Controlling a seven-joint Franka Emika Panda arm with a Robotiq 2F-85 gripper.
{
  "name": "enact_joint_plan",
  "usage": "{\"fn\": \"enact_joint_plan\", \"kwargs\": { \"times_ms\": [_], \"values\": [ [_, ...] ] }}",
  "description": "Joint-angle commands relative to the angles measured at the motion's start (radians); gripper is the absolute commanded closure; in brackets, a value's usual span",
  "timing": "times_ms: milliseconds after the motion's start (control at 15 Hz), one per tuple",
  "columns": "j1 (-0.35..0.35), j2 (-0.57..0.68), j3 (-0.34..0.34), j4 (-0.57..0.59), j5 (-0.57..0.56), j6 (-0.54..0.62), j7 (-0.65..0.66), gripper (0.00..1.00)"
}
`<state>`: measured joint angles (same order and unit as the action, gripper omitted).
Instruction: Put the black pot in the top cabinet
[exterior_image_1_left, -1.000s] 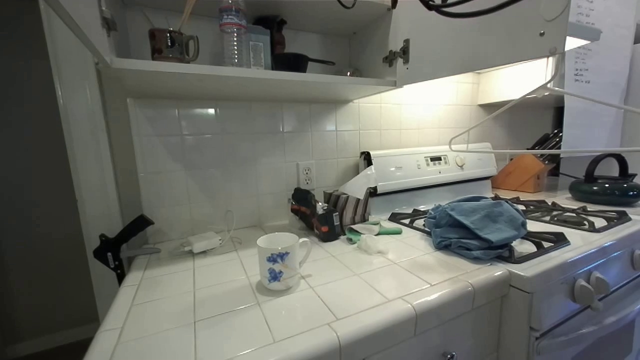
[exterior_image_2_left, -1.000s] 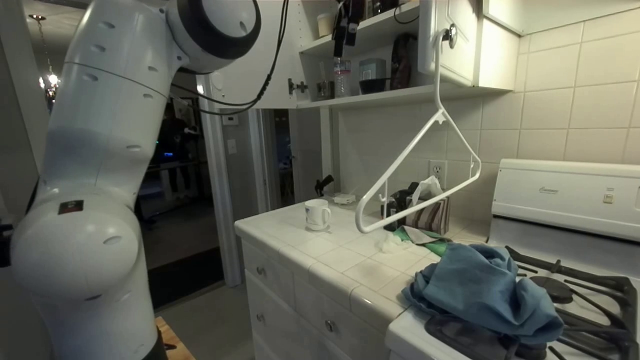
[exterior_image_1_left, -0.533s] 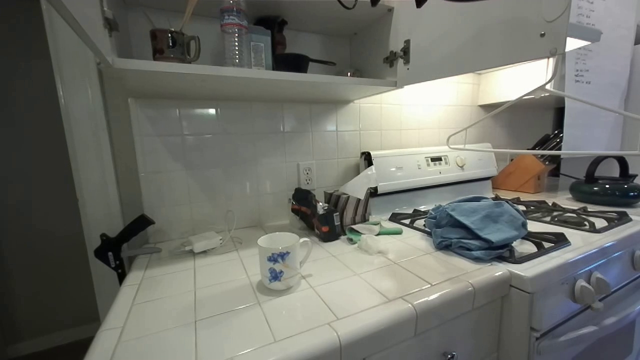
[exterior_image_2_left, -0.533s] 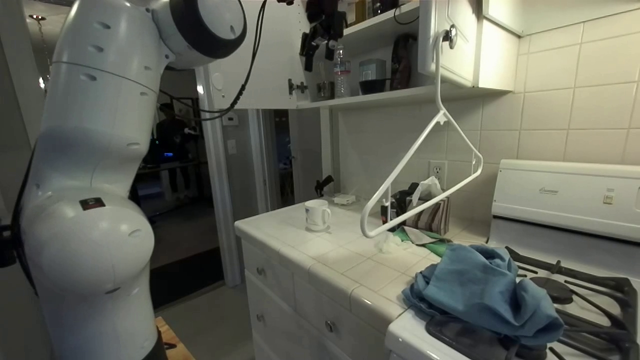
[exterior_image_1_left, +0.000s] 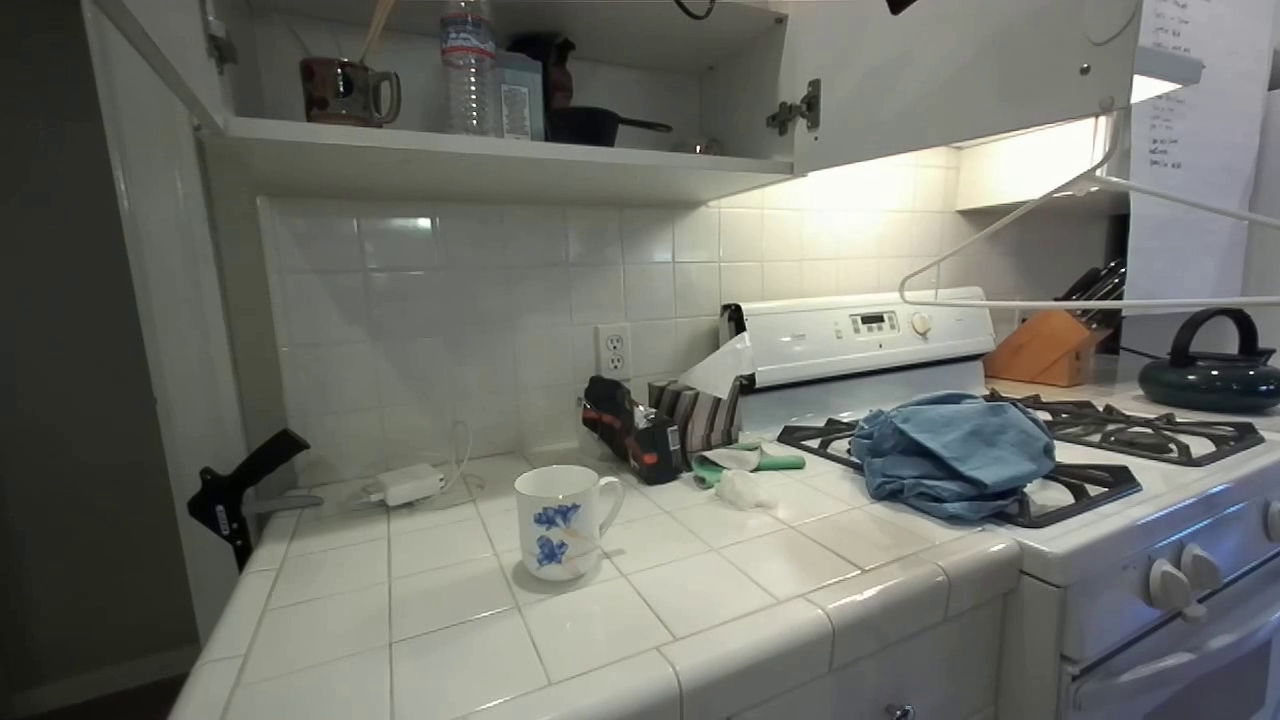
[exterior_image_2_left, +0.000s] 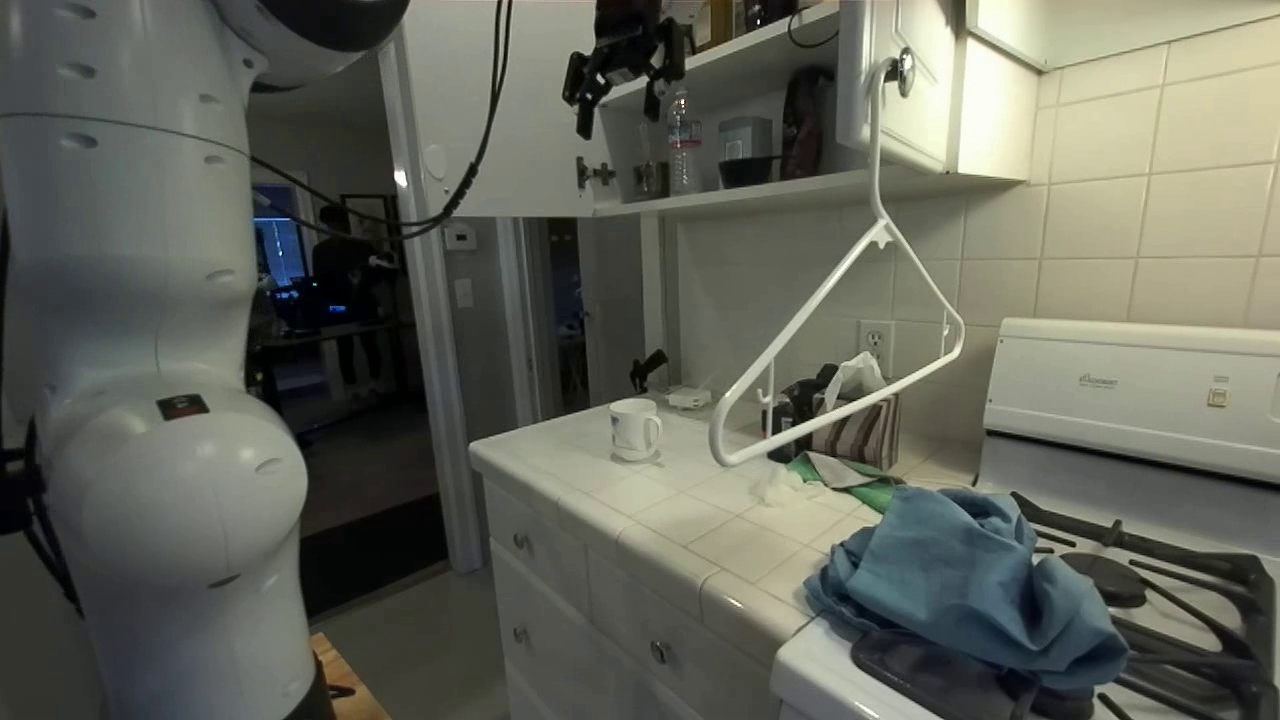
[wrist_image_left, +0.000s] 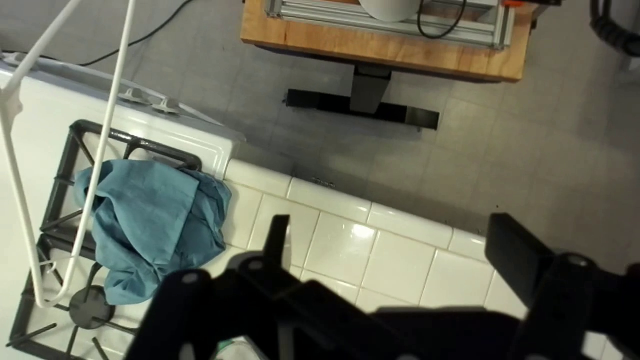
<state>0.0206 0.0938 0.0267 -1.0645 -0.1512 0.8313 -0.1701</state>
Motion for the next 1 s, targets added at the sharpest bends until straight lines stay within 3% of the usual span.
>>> {"fn": "enact_joint_plan", "kwargs": {
  "times_ms": [0,400,867,933],
  "values": [
    [0.018,-0.152,0.020,-0.243,-0.070,0.062,-0.088,0.00],
    [0.037,-0.336,0.039,-0.518,-0.063,0.131,-0.058,0.00],
    [0.028,-0.600,-0.009,-0.850,-0.036,0.206,0.031,0.00],
    [0.043,-0.483,0.002,-0.701,-0.042,0.147,0.002,0.00]
  ]
}}
